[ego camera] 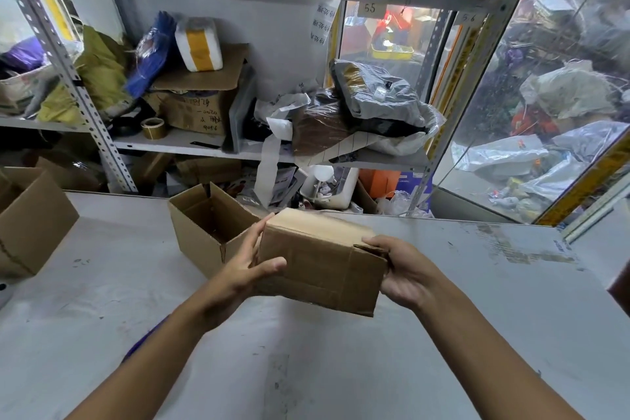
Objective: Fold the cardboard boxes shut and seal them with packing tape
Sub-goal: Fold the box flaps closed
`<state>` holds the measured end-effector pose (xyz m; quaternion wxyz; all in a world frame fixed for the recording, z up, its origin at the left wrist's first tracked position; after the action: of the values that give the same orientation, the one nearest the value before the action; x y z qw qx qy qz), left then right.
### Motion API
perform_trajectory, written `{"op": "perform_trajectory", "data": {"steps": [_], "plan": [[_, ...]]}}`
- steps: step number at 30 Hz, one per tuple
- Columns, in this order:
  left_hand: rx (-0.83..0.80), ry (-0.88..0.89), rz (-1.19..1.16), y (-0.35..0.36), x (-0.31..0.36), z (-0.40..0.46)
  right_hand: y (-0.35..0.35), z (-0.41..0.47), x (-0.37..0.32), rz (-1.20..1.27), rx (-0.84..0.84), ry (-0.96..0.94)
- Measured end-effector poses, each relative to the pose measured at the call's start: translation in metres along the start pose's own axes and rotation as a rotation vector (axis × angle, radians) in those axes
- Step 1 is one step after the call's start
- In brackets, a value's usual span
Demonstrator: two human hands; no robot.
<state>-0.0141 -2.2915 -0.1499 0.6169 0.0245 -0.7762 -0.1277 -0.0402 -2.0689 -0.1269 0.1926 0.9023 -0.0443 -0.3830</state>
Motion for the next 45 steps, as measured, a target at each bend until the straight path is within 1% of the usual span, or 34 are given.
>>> {"op": "perform_trajectory", "data": {"steps": [2, 4, 6, 7, 8, 9, 11, 13, 15, 18, 21, 26, 33, 41, 43, 45], "plan": [[0.063, 0.042, 0.065, -0.002, 0.004, -0.001, 0.005, -0.003, -0.007, 0.046, -0.03, -0.035], [0.161, 0.045, -0.01, 0.0, 0.007, 0.0, 0.019, -0.011, -0.016, 0.027, -0.154, -0.119], [0.265, 0.016, -0.091, 0.001, 0.009, 0.003, 0.033, -0.024, -0.016, -0.117, -0.25, -0.163], [0.305, -0.008, -0.089, 0.0, 0.009, 0.004, 0.039, -0.031, -0.012, -0.191, -0.26, -0.164], [0.307, -0.019, -0.08, 0.0, 0.012, 0.004, 0.038, -0.03, -0.008, -0.241, -0.221, -0.168], [0.271, -0.021, -0.068, 0.002, 0.014, 0.004, 0.037, -0.03, -0.008, -0.277, -0.151, -0.182], [0.107, -0.013, 0.02, 0.008, 0.019, 0.003, 0.03, -0.025, -0.012, -0.249, -0.065, -0.19], [-0.07, 0.019, 0.285, 0.01, 0.022, 0.002, 0.028, -0.025, -0.014, -0.129, -0.081, -0.121], [-0.16, 0.037, 0.461, 0.009, 0.025, 0.004, 0.027, -0.027, -0.017, 0.017, -0.146, -0.074], [-0.216, 0.039, 0.464, 0.015, 0.031, 0.009, 0.033, -0.029, -0.015, 0.113, -0.23, -0.053], [-0.2, 0.099, 0.474, 0.02, 0.036, 0.012, 0.036, -0.029, -0.015, 0.145, -0.236, -0.039], [-0.153, 0.132, 0.527, 0.016, 0.033, 0.015, 0.032, -0.029, -0.019, 0.11, -0.194, -0.021], [-0.126, 0.188, 0.554, 0.017, 0.04, 0.016, 0.015, -0.022, -0.031, 0.026, -0.03, -0.032], [-0.117, 0.17, 0.539, 0.011, 0.031, 0.02, 0.014, -0.016, -0.029, -0.023, -0.01, -0.007], [-0.081, 0.171, 0.524, 0.006, 0.024, 0.024, 0.006, -0.009, -0.029, -0.036, 0.036, -0.016], [-0.015, 0.155, 0.476, -0.002, 0.013, 0.025, -0.008, 0.003, -0.03, -0.107, 0.119, -0.084]]}}
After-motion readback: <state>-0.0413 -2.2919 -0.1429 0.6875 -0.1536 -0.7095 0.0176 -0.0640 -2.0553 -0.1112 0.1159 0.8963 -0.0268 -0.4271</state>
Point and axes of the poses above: each hand's wrist, its own z-axis towards the middle knuckle, its own y-axis out of the palm, x = y × z, the point moved 8 cm from there along z, towards the middle knuckle, and after that the axes turned 8 degrees about -z, right-handed, at the moved point
